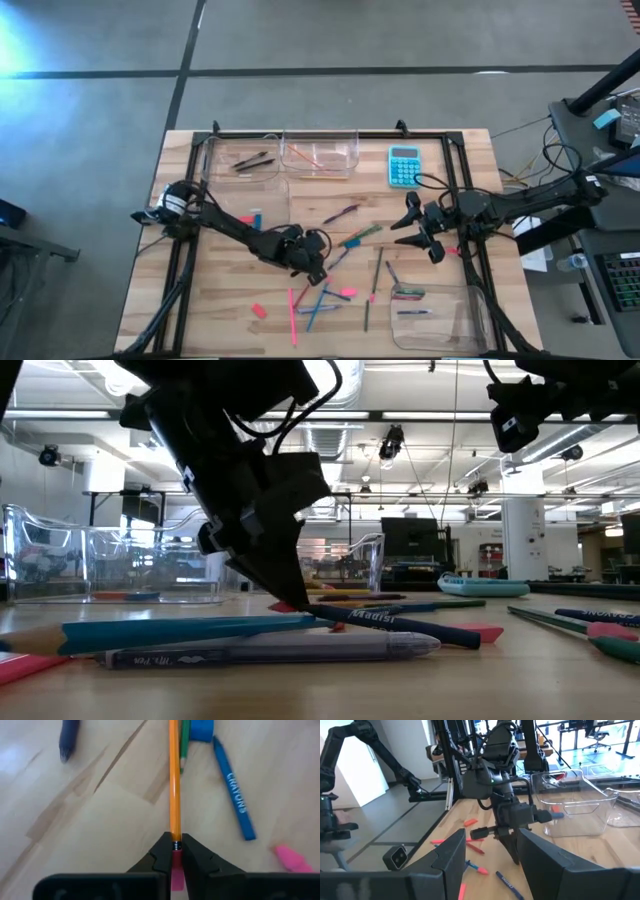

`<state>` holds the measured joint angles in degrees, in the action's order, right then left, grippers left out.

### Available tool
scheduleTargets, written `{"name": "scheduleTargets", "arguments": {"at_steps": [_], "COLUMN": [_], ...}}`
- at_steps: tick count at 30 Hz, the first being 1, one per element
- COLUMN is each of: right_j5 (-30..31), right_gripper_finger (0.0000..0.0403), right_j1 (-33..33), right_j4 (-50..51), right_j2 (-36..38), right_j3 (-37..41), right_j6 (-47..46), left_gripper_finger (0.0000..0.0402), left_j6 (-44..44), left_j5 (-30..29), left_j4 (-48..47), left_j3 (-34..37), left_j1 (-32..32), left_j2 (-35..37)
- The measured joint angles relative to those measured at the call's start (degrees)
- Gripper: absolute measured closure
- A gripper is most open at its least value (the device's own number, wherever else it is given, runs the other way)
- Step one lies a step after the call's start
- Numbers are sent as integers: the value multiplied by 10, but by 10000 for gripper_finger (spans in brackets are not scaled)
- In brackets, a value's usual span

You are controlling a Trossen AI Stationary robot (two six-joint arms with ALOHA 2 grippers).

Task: Sort crayons/erasers/pens/pencils in bins
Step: Put the orange pencil into the top right transparent bin

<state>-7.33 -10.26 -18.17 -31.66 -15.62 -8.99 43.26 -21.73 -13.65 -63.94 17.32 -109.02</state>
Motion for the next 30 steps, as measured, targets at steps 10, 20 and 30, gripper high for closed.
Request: {"name": "scheduleTargets", "arguments": {"at_steps": [10, 20, 30], "right_j5": [0, 0, 14], "right_gripper_finger": [236, 236, 236], "right_j1": [0, 0, 0], "right_j4": [3, 7, 8], "right_j2": [0, -1, -3], "right_j3": [0, 0, 0], "right_j6": [0, 2, 2], "left_gripper_finger": [391, 391, 391], "left_j6": [-34, -126, -303], "left_j5": [-55, -141, -72], "left_j4": [-13, -71, -162], "left_j3": [2, 6, 1], "left_j1": [0, -2, -187], "left_j2": [77, 229, 284]}}
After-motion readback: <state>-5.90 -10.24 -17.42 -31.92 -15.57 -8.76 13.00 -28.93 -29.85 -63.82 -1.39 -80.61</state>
